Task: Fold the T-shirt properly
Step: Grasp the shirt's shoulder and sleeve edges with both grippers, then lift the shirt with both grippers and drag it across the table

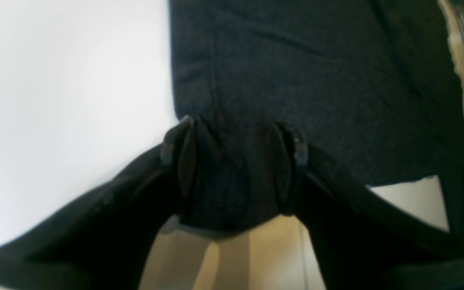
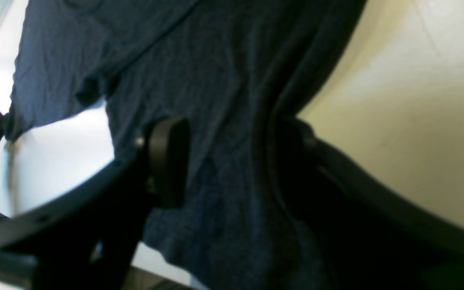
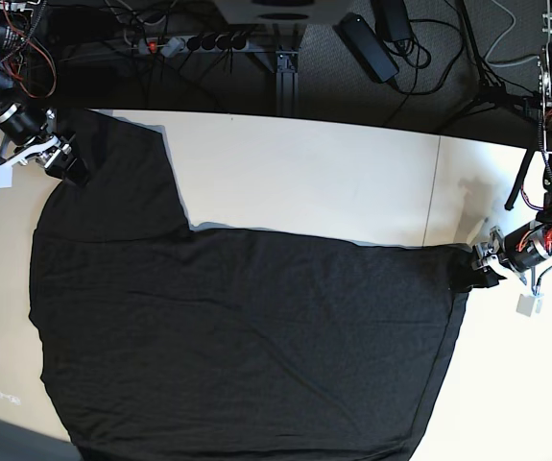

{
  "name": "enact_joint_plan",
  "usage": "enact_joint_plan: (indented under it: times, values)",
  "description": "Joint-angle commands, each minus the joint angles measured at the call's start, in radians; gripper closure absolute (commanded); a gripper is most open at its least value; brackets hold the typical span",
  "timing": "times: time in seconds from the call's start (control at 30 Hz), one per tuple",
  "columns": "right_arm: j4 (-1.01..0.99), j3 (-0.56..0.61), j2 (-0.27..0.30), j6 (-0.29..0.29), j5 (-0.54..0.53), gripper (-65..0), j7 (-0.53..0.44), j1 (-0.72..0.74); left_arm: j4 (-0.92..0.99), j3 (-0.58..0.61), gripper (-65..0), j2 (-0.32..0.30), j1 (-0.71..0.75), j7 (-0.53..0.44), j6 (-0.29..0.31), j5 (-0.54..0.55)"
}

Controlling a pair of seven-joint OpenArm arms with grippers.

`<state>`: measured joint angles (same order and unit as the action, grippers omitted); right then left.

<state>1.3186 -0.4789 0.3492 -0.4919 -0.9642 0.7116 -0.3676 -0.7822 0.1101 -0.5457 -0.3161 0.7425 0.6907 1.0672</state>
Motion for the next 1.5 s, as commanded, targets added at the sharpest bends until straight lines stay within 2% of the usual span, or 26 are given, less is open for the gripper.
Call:
enact_joint_plan:
  times: [0.0, 0.2, 0.27, 0.4, 0.53, 0.57, 0.7, 0.87, 0.93, 1.03, 1.13, 1.3, 1.47]
  values:
    - [-0.015, 0.015, -0.003, -0.039, 0.111, -36.0, 0.142, -0.021, 0.009, 0.004, -33.2, -0.003, -0.002, 0.052, 0.007, -0.058]
    - [-0.015, 0.015, -0.003, -0.039, 0.111, -35.2, 0.146, -0.021, 0.011, 0.004, -33.1, 0.023, 0.001, 0.051, 0.007, -0.126]
    - [-0.015, 0.015, -0.003, -0.039, 0.111, -29.5, 0.139, -0.021, 0.011, 0.004, -31.9, 0.026, 0.002, 0.031, 0.007, -0.129]
    - [-0.015, 0.015, -0.003, -0.039, 0.111, -12.6, 0.114, -0.021, 0.011, 0.004, -15.9, 0.027, 0.003, -0.084, 0.007, -0.13]
    - [-0.015, 0.015, -0.003, -0.039, 0.136, -0.9, 0.096, -0.021, 0.011, 0.004, -0.5, 0.028, 0.003, -0.099, 0.007, -0.137]
    - [-0.015, 0.015, -0.003, -0.039, 0.156, 0.0, 0.091, -0.021, 0.011, 0.004, 0.0, 0.027, 0.003, -0.099, 0.007, -0.142]
    - [-0.015, 0.015, -0.003, -0.039, 0.183, 0.0, 0.085, -0.021, 0.011, 0.004, 0.0, 0.027, 0.003, -0.096, 0.007, -0.167]
    - [-0.015, 0.014, -0.001, -0.039, 0.179, 0.0, 0.1, -0.021, 0.01, 0.004, 0.0, 0.024, 0.003, -0.08, 0.007, -0.14]
    - [-0.014, 0.014, 0.006, -0.039, 0.179, 0.0, 0.112, -0.03, 0.007, 0.004, 0.0, 0.015, 0.003, -0.022, 0.007, -0.097]
    - [-0.005, 0.013, 0.026, -0.039, 0.159, 0.0, 0.111, -0.068, -0.031, 0.003, 0.0, 0.0, 0.012, 0.123, 0.007, -0.026]
    - [0.019, -0.004, 0.039, -0.039, 0.125, 0.0, 0.112, -0.117, -0.113, 0.003, 0.0, -0.026, 0.061, 0.179, 0.007, 0.061]
    - [0.134, -0.037, 0.039, -0.053, 0.077, 0.0, 0.135, -0.19, -0.299, 0.0, 0.0, -0.077, 0.148, 0.186, 0.007, 0.087]
    - [0.282, -0.103, 0.04, -0.059, 0.04, 0.0, 0.16, -0.222, -0.463, -0.016, 0.0, -0.111, 0.163, 0.19, 0.007, 0.097]
